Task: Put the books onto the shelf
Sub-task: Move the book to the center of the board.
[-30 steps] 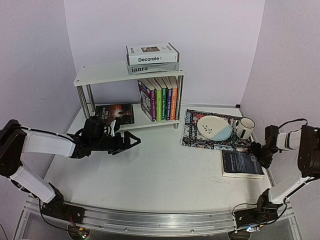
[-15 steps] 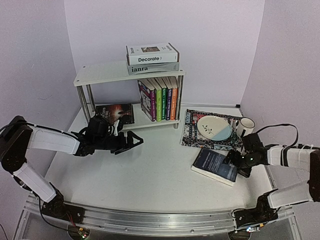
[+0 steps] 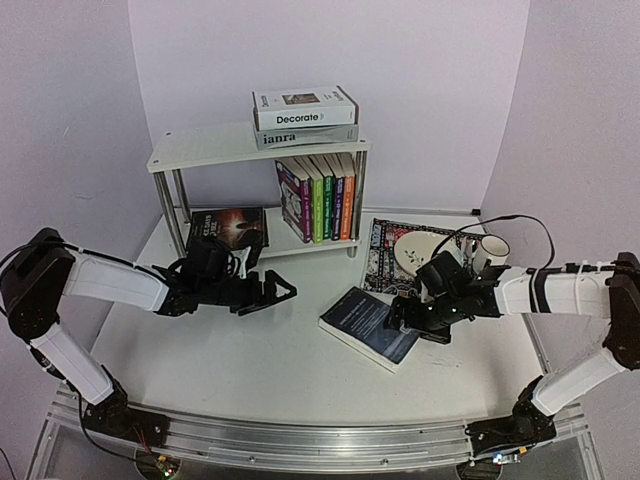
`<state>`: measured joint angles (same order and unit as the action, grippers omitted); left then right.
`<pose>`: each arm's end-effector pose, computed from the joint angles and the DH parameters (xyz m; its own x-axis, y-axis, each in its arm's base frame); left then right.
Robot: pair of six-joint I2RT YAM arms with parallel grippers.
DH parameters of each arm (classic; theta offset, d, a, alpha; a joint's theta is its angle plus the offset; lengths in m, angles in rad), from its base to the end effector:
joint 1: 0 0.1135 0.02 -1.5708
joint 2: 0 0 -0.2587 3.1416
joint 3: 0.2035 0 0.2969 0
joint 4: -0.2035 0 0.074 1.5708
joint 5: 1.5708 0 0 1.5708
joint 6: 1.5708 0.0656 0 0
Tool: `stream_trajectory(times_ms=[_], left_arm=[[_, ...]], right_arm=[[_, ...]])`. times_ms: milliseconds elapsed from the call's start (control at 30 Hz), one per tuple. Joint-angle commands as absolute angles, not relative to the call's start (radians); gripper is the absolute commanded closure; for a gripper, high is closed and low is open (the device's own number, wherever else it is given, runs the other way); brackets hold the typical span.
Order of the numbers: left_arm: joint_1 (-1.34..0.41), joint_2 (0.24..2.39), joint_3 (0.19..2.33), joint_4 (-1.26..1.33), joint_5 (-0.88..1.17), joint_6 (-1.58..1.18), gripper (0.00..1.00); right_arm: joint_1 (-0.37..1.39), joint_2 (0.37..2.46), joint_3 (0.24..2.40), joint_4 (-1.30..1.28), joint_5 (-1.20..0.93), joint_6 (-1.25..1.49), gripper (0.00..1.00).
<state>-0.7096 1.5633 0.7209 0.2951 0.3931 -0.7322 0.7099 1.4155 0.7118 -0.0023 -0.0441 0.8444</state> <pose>0.2653 -0.2610 0.1251 -0.8618 -0.0738 -0.5018 0.3682 0.5893 -0.7191 0.2611 0.2282 0.1362 -0.8326 0.2692 -0.4840 -0.0815 0.8048 0.5879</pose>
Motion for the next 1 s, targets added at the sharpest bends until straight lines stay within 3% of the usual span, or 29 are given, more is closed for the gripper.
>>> stream_trajectory(times_ms=[0,400,567,967], left_arm=[[-0.717,1.566,0.771,0.316,0.405,-0.727,0.02],[-0.797,1.563,0.760,0.317,0.336,-0.796,0.03],[-0.860,1.587,0.758,0.322,0.292,-0.862,0.03],[-0.887,1.596,0.739,0.383,0.315,-0.972,0.03]], right_arm=[[0.710,1.401,0.734,-0.060,-0.020,0.807,0.02],[0.647,1.382,0.836,-0.250,0.171,0.576,0.02],[0.564,1.451,0.887,-0.243,0.019,0.485,0.02],[0.561,1.645,0.938,-0.176,-0.269,0.407,0.06]])
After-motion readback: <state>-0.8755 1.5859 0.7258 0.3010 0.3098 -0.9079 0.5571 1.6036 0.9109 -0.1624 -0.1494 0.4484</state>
